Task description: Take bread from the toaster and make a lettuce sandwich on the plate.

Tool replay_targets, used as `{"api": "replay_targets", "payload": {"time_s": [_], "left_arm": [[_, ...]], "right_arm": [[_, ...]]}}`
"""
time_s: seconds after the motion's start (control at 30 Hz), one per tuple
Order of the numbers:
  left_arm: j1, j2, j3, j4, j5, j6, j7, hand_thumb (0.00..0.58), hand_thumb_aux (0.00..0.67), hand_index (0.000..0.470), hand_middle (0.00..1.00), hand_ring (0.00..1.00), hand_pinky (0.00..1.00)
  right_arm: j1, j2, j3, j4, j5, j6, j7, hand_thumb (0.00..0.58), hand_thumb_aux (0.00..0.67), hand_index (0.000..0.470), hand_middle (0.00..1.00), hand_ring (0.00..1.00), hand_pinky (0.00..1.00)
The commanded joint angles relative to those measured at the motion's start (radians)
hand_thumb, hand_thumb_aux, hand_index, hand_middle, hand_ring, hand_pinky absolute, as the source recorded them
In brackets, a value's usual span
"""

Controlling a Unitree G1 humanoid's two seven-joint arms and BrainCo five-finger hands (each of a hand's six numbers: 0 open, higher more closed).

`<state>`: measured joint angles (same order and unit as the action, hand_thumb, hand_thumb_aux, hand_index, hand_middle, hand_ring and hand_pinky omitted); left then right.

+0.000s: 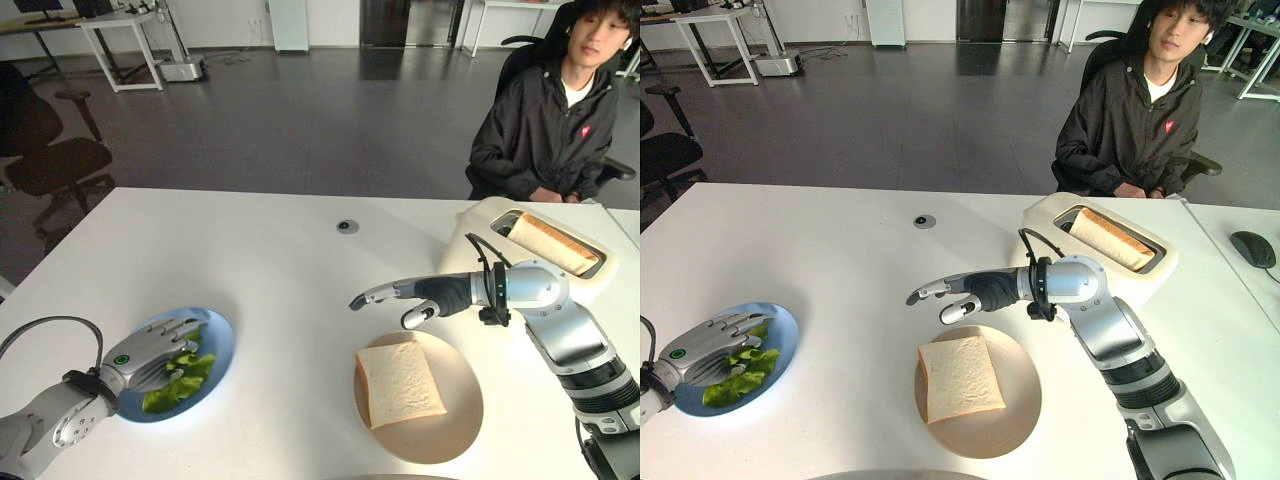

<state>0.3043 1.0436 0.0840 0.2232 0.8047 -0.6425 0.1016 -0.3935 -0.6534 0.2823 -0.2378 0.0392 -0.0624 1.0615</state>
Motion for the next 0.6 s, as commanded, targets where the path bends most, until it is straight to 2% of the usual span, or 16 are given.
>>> {"api": "replay_targets", "payload": {"time_s": [0.03, 0.13, 0.27, 0.6], "left_arm": [[0.023, 0.031, 0.044, -0.056, -0.028, -0.027, 0.015, 0.580, 0.670, 0.470, 0.00, 0.00, 0.00], [0.037, 0.034, 0.089, -0.090, -0.039, -0.038, 0.031, 0.580, 0.670, 0.470, 0.00, 0.00, 0.00], [0.055, 0.036, 0.159, -0.145, -0.090, -0.049, 0.021, 0.580, 0.670, 0.470, 0.00, 0.00, 0.00], [0.036, -0.024, 0.185, -0.349, -0.258, -0.072, -0.102, 0.580, 0.670, 0.470, 0.00, 0.00, 0.00]], "right_arm": [[0.067, -0.047, -0.041, -0.033, -0.007, -0.073, -0.014, 0.000, 0.000, 0.000, 0.00, 0.00, 0.00], [0.119, -0.089, -0.054, -0.044, -0.016, -0.152, -0.005, 0.000, 0.000, 0.000, 0.00, 0.00, 0.00], [0.180, -0.178, -0.029, 0.011, -0.126, -0.317, 0.012, 0.000, 0.000, 0.000, 0.00, 0.00, 0.00], [0.189, -0.106, 0.151, 0.060, -0.317, -0.419, -0.032, 0.000, 0.000, 0.000, 0.00, 0.00, 0.00]]}}
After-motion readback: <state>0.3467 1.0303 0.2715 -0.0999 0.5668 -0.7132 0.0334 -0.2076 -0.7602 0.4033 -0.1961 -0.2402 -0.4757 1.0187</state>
